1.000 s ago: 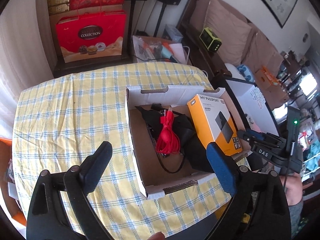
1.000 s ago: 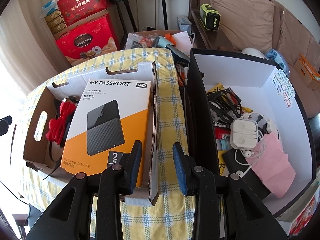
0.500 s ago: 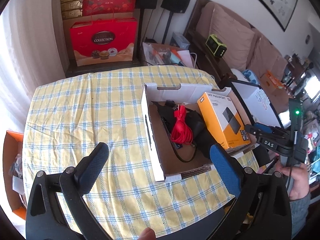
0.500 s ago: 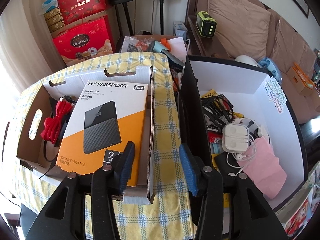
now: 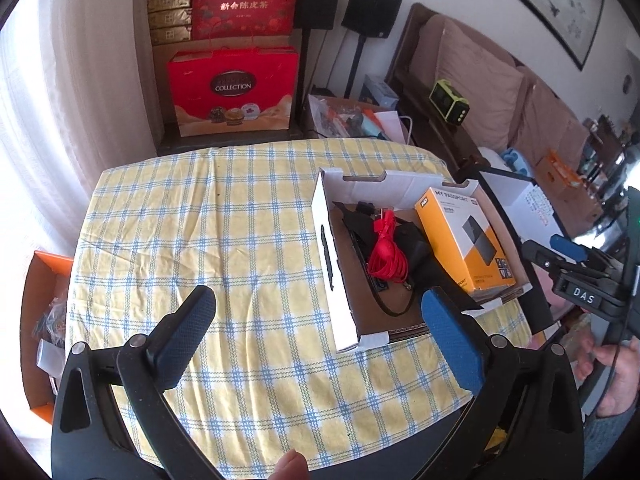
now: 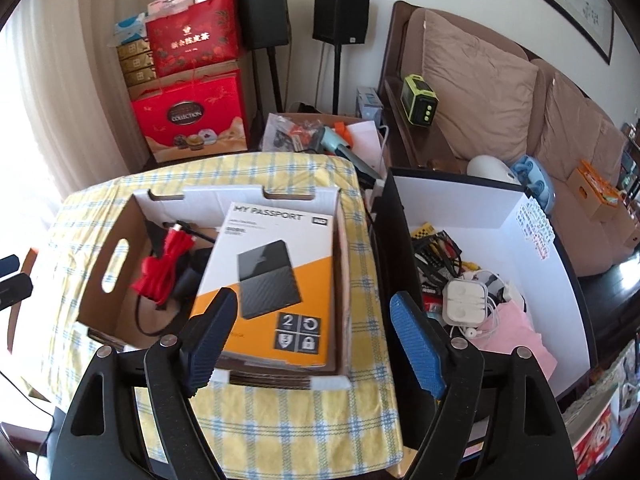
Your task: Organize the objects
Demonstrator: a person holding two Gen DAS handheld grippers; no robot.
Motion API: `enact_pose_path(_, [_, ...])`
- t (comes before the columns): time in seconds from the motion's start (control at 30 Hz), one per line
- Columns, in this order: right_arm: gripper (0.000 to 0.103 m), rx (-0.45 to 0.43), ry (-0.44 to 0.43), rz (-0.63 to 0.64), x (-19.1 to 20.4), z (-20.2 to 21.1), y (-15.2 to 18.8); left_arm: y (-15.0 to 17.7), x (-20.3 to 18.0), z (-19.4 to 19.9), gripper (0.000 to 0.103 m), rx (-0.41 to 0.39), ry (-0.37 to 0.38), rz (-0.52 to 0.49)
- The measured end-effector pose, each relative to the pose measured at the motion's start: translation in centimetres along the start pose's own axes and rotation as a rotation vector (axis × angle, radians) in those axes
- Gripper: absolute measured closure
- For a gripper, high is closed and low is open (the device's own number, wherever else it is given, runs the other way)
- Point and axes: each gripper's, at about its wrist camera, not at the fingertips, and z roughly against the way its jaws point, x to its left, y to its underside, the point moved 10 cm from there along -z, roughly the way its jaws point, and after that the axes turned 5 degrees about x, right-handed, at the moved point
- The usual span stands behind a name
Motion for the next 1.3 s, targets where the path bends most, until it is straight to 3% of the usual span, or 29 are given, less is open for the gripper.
enact_pose_path(0.23, [0.014,-0.023,-0.011,0.044,3.2,1.3,0.9,0.6,1.7,1.2,0.000,-0.051,-0.071,0.036])
enact_pose_path(0.37, [0.001,-0.050,-0.038,0.041,5.2,2.1,1.5,1.3,2.7,1.8,0.000,-0.062,-0.096,0.056])
enact_pose_path(0.97, [0.001,-0.125,-0.078,0.026,11.0,4.9,4.3,6.2,3.7,3.5,0.000,-0.066,-0.093,0.095])
enact_pose_path(1.3, [0.001,-0.129,-0.078,0.015,12.1,5.3,6.1,8.0,4.2,4.3,0.000,-0.083,-0.154,0.092])
